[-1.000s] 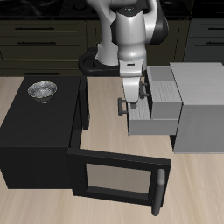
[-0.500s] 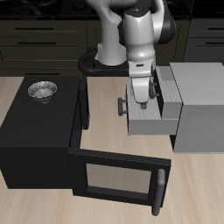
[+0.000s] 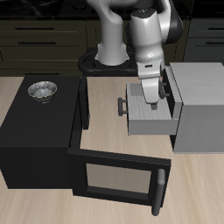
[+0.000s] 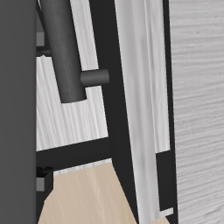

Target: Close the top and middle drawer of the white cabinet

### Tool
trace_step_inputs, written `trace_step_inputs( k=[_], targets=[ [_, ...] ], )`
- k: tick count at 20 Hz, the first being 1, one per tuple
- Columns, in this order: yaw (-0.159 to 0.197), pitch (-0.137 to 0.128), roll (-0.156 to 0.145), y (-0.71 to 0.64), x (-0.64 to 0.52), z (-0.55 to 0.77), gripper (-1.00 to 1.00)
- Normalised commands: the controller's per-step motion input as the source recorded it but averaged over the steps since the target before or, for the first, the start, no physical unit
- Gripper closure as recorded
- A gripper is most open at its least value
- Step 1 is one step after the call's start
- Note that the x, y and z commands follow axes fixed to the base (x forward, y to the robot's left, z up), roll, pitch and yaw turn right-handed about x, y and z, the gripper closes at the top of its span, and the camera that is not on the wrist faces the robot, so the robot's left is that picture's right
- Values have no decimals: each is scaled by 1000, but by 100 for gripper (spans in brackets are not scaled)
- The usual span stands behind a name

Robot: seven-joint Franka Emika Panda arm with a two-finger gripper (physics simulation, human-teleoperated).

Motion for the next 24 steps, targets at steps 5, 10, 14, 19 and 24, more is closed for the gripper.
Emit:
trace_step_inputs(
  k=[5,10,14,19,24],
  targets=[
    [-5,-24,19,155,45,74,-100],
    [-10,-24,11,116,54,-8,-100],
    [-19,-18,22,192,77,-58,-100],
    [-2,6,11,106,1,-110,-100],
    [12,5,7,9,-52,-24,-100]
  ],
)
